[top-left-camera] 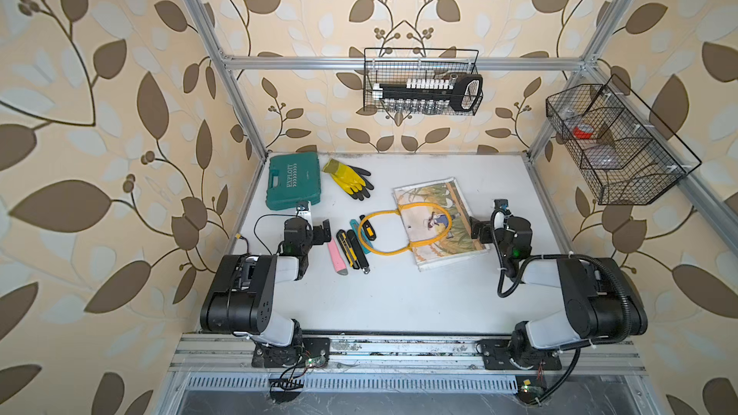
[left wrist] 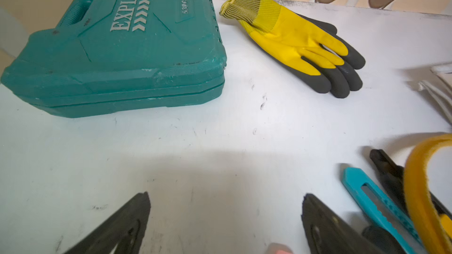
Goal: Place the art knife into the pouch
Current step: Pick up the pouch from the center of the board.
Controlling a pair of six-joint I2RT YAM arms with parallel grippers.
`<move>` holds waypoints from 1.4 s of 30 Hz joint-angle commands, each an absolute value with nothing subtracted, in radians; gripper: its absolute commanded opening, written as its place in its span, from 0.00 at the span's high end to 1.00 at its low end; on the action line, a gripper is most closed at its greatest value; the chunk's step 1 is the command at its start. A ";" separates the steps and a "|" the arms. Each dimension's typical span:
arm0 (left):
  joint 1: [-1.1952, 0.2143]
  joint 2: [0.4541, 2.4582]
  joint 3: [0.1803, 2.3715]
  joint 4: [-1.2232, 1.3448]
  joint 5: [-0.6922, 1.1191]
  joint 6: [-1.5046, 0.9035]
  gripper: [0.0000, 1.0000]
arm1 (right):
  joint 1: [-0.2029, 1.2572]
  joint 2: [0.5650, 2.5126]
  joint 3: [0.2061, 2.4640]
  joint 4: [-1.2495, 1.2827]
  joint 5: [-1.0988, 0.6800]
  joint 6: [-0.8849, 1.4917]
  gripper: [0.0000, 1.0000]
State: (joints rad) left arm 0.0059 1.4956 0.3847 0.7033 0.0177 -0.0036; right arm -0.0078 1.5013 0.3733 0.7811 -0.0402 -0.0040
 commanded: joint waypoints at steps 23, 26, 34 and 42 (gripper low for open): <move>0.002 1.497 0.399 0.715 0.018 0.000 0.01 | -0.009 1.508 0.393 0.782 -0.029 -0.005 0.00; 0.000 1.488 0.393 0.726 0.010 0.004 0.01 | 0.012 1.460 0.427 0.716 0.093 0.015 0.00; -0.207 0.956 0.679 0.026 -0.287 -0.211 0.01 | 0.150 1.291 0.974 -0.284 0.173 0.109 0.00; -0.206 0.925 0.780 -0.209 0.067 -0.369 0.01 | 0.119 1.250 0.938 -0.307 -0.353 0.366 0.00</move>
State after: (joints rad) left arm -0.2081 0.8932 0.7982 -0.0200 -0.0845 -0.2905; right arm 0.1364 1.2392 0.9833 -0.1974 -0.1448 0.2298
